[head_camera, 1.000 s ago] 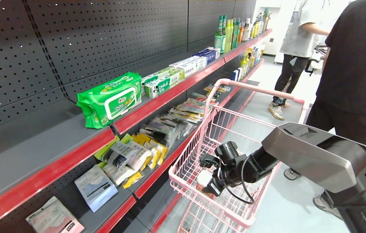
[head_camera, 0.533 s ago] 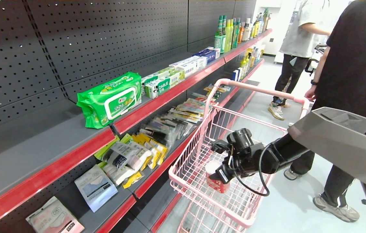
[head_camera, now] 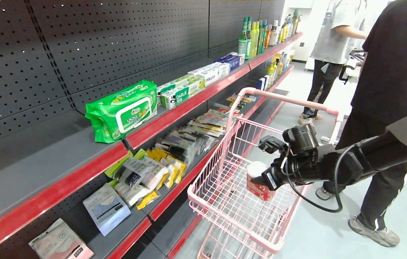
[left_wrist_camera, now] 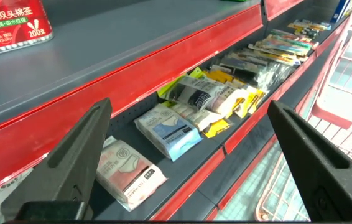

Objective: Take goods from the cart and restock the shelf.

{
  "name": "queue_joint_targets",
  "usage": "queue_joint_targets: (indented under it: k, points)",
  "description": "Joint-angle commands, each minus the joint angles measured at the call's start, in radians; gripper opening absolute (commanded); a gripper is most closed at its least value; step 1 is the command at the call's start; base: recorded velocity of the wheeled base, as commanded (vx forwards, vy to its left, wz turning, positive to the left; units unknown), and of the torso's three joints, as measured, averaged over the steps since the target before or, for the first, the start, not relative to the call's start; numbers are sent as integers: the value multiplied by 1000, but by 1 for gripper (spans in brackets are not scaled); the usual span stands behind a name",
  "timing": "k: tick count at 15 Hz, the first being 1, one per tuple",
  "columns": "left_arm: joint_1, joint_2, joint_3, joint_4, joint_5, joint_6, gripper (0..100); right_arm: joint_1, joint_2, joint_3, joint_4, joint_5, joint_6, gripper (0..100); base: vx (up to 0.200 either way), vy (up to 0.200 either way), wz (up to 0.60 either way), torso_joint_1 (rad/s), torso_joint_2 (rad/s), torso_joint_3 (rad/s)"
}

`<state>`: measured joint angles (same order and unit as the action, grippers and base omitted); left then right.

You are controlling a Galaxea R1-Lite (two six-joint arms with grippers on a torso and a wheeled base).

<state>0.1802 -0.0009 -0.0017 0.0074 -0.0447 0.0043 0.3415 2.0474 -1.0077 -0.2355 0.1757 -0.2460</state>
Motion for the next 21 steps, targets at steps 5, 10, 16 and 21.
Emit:
queue_joint_targets:
  k: [5, 10, 16, 21]
  points:
    - [1, 1, 0, 0, 0, 0, 100, -50, -457, 129, -2, -65, 2, 0, 0, 0, 0, 0, 0, 0]
    - [1, 1, 0, 0, 0, 0, 100, -52, -662, 277, -2, -98, -6, 0, 0, 0, 0, 0, 0, 0]
    - [1, 1, 0, 0, 0, 2, 100, -55, -740, 325, -4, -79, -1, 0, 0, 0, 0, 0, 0, 0]
    - [1, 1, 0, 0, 0, 0, 100, -73, -736, 327, -4, -59, -1, 0, 0, 0, 0, 179, -416, -245]
